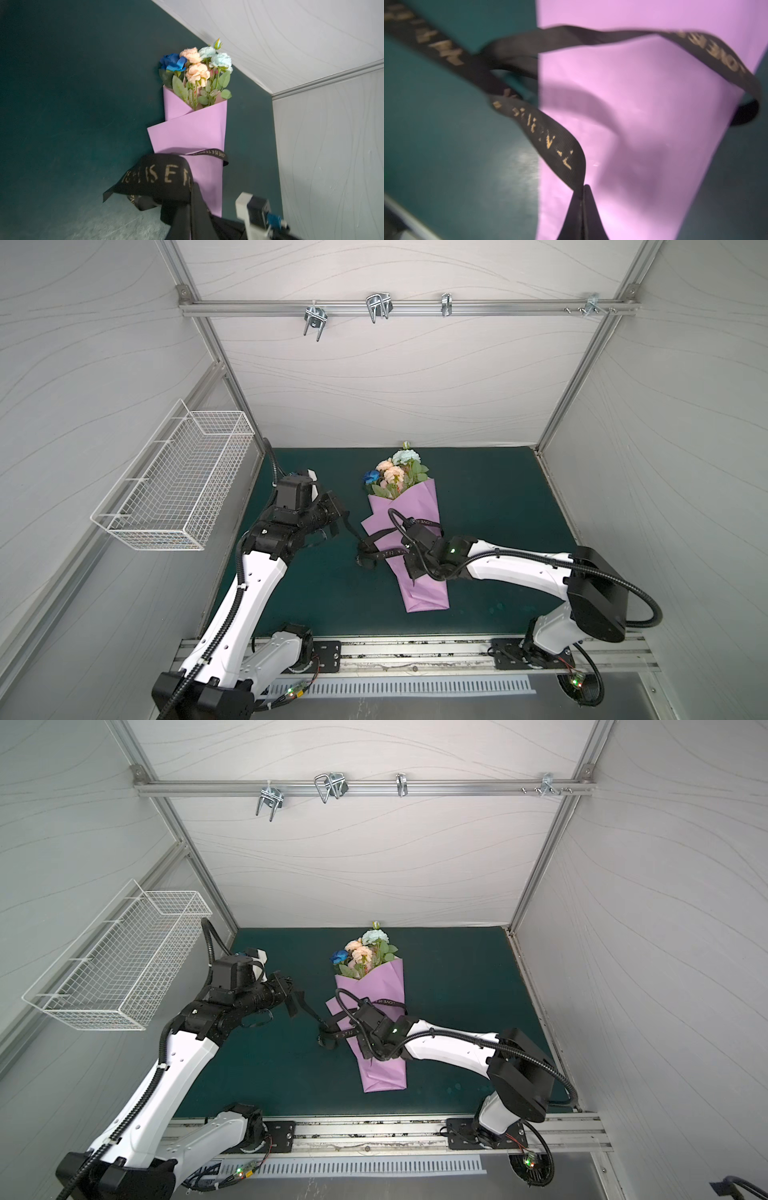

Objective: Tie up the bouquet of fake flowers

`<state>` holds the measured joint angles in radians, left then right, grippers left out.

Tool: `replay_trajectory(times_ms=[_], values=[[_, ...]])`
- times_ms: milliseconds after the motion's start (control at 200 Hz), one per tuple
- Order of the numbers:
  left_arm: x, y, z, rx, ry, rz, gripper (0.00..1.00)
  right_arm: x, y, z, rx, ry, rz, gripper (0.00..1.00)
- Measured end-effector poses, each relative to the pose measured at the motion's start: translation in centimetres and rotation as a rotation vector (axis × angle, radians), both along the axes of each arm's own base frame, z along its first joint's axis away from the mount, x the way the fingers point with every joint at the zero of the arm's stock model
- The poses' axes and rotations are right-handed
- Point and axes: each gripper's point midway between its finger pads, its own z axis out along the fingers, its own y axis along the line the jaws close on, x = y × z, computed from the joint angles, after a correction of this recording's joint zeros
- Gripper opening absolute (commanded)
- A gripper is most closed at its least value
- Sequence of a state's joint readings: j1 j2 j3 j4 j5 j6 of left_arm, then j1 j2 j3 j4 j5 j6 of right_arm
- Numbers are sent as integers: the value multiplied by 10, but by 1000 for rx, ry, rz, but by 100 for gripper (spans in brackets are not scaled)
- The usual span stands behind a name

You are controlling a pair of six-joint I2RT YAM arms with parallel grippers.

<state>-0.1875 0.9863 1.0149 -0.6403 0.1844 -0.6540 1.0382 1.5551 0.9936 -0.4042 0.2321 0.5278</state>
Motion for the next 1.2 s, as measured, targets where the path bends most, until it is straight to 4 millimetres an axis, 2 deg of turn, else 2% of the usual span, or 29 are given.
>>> replay_trajectory(times_ms=[150,285,310,380,415,550,575,625,700,795,895,965,1030,1105,1150,1200], values=[[-29,16,-42,41,127,68,0,24,-15,-6,33,68,-79,0],[-57,46,-72,122,219,207,0,37,-10,-17,36,118,-96,0],[-62,51,-75,135,231,238,3,39,-8,-19,34,124,-94,0],[-76,67,-87,173,268,317,37,41,-2,-22,33,136,-87,0],[-82,72,-91,185,287,348,60,42,0,-23,33,139,-86,0],[-89,77,-100,173,322,403,78,44,6,-21,44,144,-79,0],[-89,75,-100,167,320,398,85,44,6,-20,44,145,-79,0],[-85,71,-98,135,309,392,86,45,7,-19,46,144,-79,0],[-77,61,-93,98,287,351,78,46,9,-19,46,145,-79,0],[-58,43,-78,74,245,257,70,45,8,-20,42,152,-79,0],[-28,12,-61,94,179,102,65,42,6,-21,32,163,-82,0],[-7,-13,-60,142,148,-19,60,41,3,-22,27,171,-90,0],[8,-36,-71,203,148,-124,59,39,1,-22,29,177,-97,0],[20,-60,-96,290,171,-230,60,36,-2,-19,32,182,-100,0],[23,-70,-112,338,189,-277,67,36,-3,-17,36,181,-102,0],[23,-78,-130,375,216,-315,68,35,-4,-15,42,183,-103,0]])
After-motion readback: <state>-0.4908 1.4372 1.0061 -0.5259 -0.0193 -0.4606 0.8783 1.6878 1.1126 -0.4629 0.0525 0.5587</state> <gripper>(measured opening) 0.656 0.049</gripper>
